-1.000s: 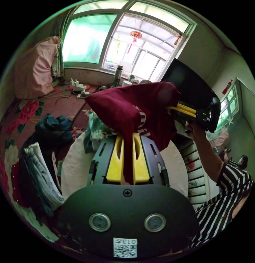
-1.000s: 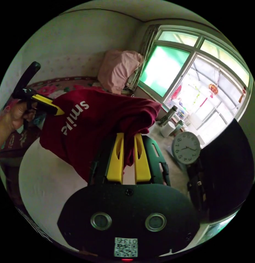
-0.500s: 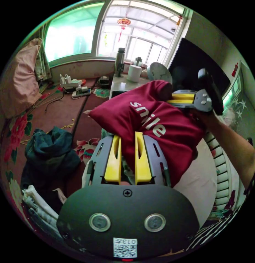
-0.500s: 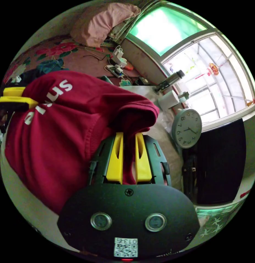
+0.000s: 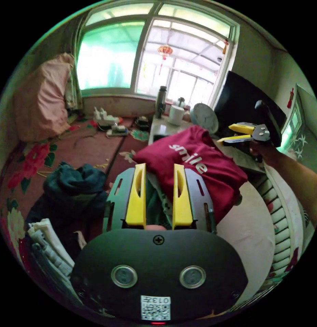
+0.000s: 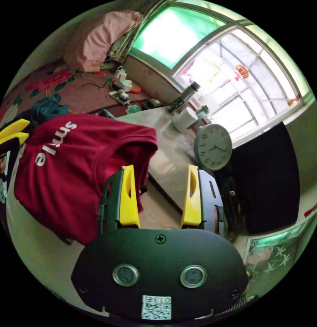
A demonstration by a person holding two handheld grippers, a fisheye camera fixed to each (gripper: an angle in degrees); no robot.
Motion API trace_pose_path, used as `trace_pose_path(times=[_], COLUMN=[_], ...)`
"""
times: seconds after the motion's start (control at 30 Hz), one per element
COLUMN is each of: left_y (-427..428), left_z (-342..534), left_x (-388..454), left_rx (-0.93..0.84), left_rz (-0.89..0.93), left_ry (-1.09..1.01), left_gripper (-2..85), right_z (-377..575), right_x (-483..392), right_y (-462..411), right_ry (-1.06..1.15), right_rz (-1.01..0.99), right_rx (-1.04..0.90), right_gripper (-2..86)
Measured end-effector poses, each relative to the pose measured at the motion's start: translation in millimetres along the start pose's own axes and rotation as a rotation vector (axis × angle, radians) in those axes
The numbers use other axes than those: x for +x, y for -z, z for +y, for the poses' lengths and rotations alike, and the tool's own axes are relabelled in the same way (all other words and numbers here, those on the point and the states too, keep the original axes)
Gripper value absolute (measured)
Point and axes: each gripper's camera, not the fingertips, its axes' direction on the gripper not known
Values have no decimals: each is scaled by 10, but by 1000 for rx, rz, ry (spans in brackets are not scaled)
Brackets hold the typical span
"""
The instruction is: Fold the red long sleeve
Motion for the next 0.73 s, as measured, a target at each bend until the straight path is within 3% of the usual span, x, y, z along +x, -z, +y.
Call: trace_pose_path(times=[0.1, 0.17, 0.3, 0.37, 0.5, 0.63, 0.73], left_y=[763, 1349, 2665, 3164, 4089, 4442, 4492], left_z=[-144, 52, 1253, 1858, 2869, 2912, 2609], left_x=[98, 120, -46, -191, -547, -1018, -1595], left_rx=[11, 40, 72, 83, 95, 75, 7], left_rz=[-43, -73, -132, -155, -243, -229, -199], left_ry=[-29, 11, 352, 550, 906, 985, 932], left_gripper=[191, 201, 208, 213, 228, 261, 277], right_z=[87, 248, 649, 900, 1038, 673, 89], right_x=[375, 593, 453, 80, -729, -1671, -2240], right_y=[312, 634, 1003, 1010, 922, 829, 788], right_ry=[-116, -184, -141, -112, -78, -76, -61], right_rz=[23, -67, -322, -556, -804, -1033, -1075], right_rx=[52, 131, 301, 341, 268, 172, 161], right_gripper=[198, 188, 174, 175, 176, 189, 193])
